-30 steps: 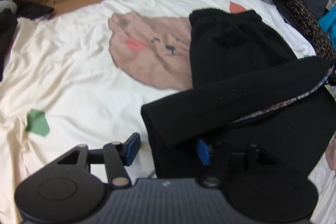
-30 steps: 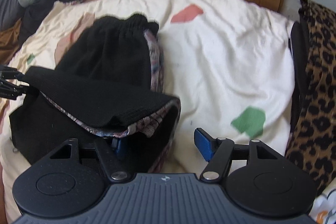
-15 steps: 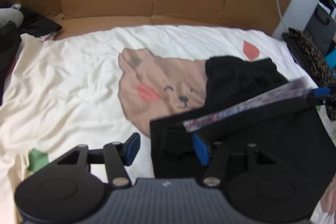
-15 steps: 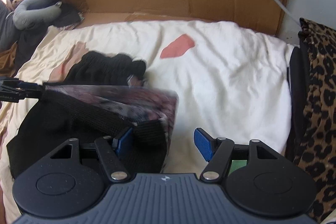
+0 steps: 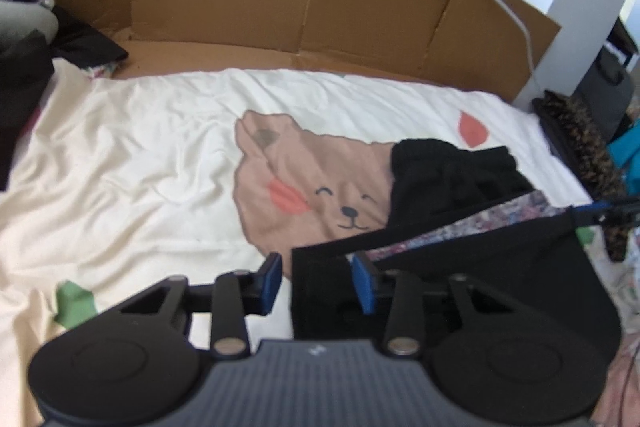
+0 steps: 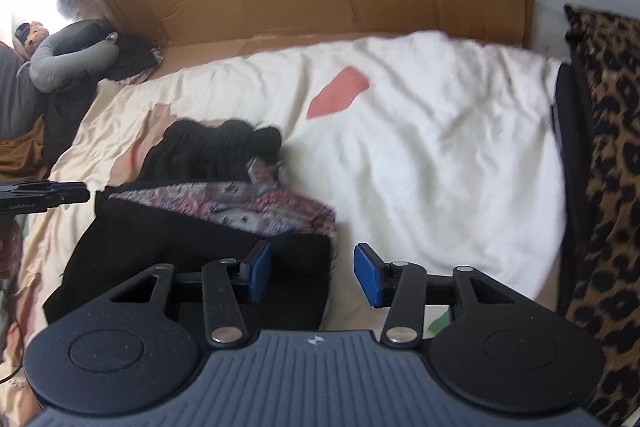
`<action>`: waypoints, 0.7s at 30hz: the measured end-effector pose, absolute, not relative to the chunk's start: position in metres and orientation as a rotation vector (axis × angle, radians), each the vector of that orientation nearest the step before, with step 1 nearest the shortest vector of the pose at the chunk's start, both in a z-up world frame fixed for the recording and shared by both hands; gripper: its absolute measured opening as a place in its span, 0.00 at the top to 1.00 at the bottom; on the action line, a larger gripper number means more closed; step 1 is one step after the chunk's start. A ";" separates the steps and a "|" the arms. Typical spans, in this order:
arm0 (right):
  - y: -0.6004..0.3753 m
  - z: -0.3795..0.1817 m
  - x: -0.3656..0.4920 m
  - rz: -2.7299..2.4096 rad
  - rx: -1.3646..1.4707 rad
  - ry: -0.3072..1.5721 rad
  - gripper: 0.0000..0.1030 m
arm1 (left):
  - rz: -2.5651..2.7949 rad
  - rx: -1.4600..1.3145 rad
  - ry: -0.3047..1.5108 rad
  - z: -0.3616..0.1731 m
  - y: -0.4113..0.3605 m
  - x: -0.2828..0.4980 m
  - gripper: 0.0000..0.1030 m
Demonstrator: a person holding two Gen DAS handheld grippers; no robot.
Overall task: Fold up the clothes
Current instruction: 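Close both tools on the folded edge of the black shorts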
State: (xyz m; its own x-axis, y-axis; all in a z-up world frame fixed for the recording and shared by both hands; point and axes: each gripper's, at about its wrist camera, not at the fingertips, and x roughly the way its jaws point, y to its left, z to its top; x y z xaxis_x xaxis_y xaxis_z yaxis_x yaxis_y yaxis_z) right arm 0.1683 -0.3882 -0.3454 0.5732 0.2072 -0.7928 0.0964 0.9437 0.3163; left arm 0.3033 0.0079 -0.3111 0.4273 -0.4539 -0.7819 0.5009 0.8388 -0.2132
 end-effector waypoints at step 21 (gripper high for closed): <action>-0.377 -0.321 0.175 0.105 0.293 0.870 0.99 | -0.623 0.036 0.947 -0.314 0.007 0.299 0.97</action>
State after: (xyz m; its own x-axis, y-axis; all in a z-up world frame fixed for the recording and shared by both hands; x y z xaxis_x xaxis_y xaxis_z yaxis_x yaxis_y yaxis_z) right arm 0.1746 -0.3772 -0.3209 0.6423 0.2094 -0.7373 0.0283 0.9548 0.2959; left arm 0.2992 0.0074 -0.3135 0.4232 -0.4829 -0.7666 0.5130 0.8251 -0.2365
